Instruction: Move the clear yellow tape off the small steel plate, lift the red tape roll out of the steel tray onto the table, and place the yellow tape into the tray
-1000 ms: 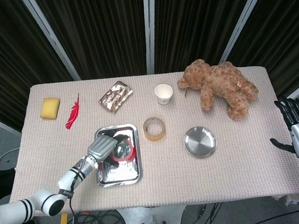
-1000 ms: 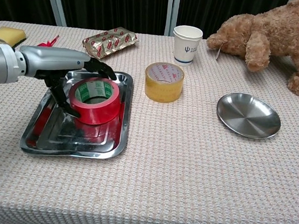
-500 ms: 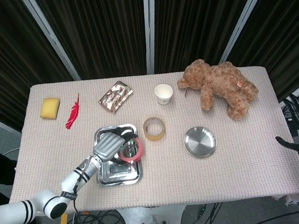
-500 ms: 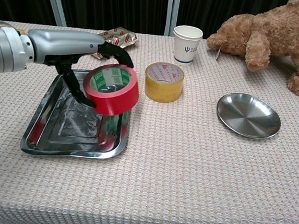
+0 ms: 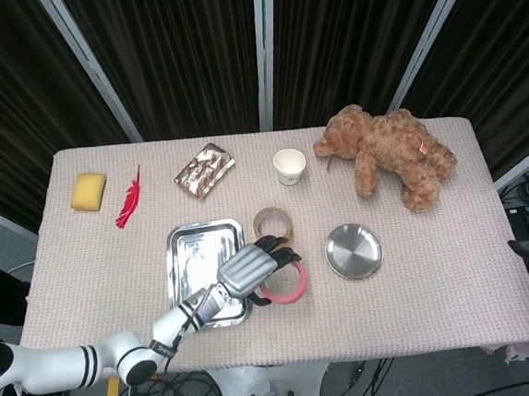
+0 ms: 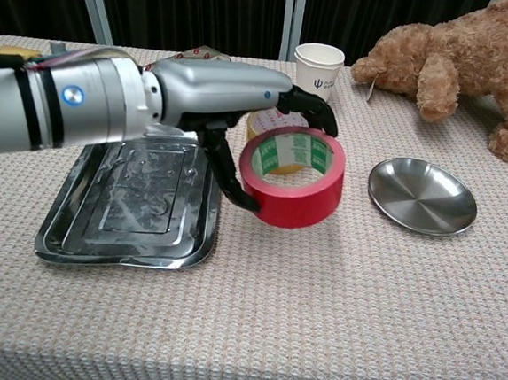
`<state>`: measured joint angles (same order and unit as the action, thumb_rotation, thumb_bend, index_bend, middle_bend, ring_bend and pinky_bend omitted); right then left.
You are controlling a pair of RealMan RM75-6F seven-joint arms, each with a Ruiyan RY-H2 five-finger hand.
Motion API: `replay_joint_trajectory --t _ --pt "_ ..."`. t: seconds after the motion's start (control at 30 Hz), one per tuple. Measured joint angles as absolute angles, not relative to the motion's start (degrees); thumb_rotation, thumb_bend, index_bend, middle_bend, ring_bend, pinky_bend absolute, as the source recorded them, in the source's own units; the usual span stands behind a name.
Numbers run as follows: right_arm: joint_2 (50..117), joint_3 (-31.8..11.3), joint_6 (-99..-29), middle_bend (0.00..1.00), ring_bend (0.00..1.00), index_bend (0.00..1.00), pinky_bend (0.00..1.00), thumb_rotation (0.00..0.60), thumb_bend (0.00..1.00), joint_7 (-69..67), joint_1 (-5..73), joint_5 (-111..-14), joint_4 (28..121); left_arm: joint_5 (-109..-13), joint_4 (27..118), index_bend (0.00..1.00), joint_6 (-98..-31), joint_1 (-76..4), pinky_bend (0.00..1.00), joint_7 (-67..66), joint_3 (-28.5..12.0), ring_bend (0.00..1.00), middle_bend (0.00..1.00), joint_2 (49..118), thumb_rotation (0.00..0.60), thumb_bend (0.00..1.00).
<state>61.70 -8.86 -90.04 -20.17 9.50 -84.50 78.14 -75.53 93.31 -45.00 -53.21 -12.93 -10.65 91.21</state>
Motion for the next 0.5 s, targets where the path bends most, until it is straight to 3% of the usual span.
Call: replay_joint_trajectory --t 0.17,0.3,0.5 --pt "62.5 -9.2 -89.6 0.00 0.00 0.00 0.00 0.600 0.00 -22.0 9.1 -83.8 76.0 -74.4 90.3 0.26 -44.3 -54.7 0.14 -14.1 -10.2 0.08 0.29 95.1 0.600 0.19" --pt "62.8 -9.3 -89.4 0.00 0.00 0.00 0.00 0.600 0.00 -22.2 8.9 -83.6 75.3 -74.3 88.0 0.15 -44.5 -55.2 0.14 -14.0 -9.3 0.08 0.21 97.3 0.600 0.16" --pt "63.1 -9.5 -89.2 0.00 0.00 0.00 0.00 0.600 0.00 -22.4 8.7 -83.6 75.1 -76.1 87.7 0.09 -46.0 -54.6 0.14 -12.8 -7.9 0.05 0.12 97.9 0.600 0.13"
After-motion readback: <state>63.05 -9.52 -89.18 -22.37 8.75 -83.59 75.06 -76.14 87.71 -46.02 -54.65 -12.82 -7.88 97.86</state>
